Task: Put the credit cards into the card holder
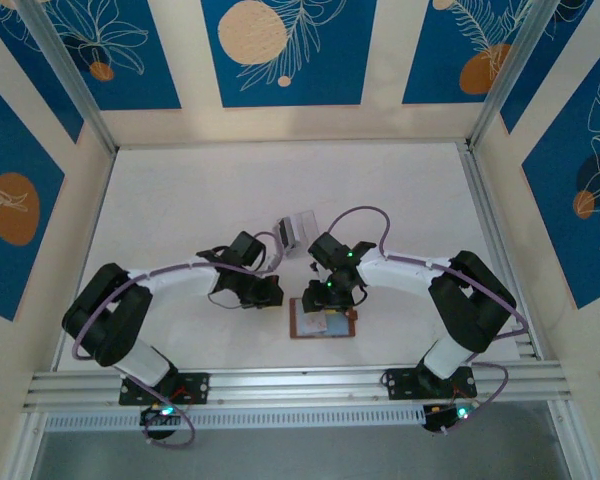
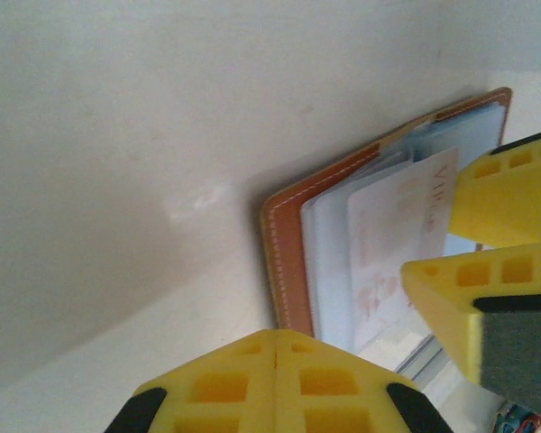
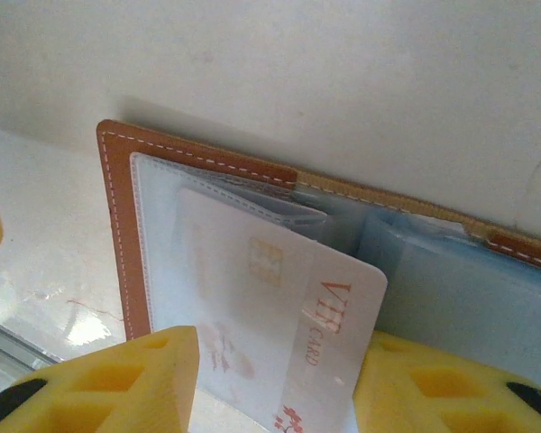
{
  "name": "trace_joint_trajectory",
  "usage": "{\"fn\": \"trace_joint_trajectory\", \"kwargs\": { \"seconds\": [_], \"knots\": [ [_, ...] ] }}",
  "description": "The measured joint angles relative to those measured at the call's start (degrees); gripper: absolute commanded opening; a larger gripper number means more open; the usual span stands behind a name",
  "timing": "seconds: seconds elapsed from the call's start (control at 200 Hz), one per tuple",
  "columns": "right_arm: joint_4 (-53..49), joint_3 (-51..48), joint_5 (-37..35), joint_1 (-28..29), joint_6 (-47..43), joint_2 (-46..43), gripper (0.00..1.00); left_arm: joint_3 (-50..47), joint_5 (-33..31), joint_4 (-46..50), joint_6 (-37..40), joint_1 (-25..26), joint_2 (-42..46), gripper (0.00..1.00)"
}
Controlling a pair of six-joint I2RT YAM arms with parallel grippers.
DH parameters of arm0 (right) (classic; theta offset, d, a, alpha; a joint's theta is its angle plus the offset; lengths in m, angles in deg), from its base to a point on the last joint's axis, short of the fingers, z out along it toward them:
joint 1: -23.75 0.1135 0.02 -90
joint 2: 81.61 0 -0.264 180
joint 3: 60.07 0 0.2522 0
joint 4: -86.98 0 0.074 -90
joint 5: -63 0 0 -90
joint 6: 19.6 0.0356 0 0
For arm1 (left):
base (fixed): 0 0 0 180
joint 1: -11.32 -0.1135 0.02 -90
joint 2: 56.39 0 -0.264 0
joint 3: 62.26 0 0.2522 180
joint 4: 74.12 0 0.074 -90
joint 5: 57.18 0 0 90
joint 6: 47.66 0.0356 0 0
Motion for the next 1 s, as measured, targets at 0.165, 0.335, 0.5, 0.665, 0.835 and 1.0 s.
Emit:
{"fn": "trace_joint_trajectory", "kwargs": {
  "seconds": [0.165, 0.335, 0.5, 0.665, 0.835, 1.0],
  "knots": [
    [-0.24, 0.04, 0.02, 0.0, -0.26, 0.0, 0.49, 1.53, 1.27, -2.56, -1.05, 2.1, -3.21, 0.0],
    [-0.22, 0.04, 0.11, -0.07, -0.26, 0.0, 0.44, 2.32, 2.19, -5.11, -2.12, 3.8, -6.93, 0.0],
    [-0.15, 0.04, 0.55, -0.15, -0.39, 0.0, 0.38, 2.23, 2.34, -6.27, -3.02, 4.04, -9.01, 0.0],
    [0.48, 0.04, 0.98, -0.15, -0.17, 0.17, 0.33, 0.72, 2.6, -9.03, -3.67, 4.07, -8.87, 0.0],
    [1.7, 0.0, 1.57, -0.02, 0.96, 1.27, 0.33, -1.05, 2.75, -11.93, -5.11, 4.07, -8.22, 0.0],
    [2.29, -0.09, 1.46, 0.76, 4.44, 1.4, 0.33, -1.81, 2.67, -13.25, -6.49, 4.17, -7.82, 0.01]
  ]
}}
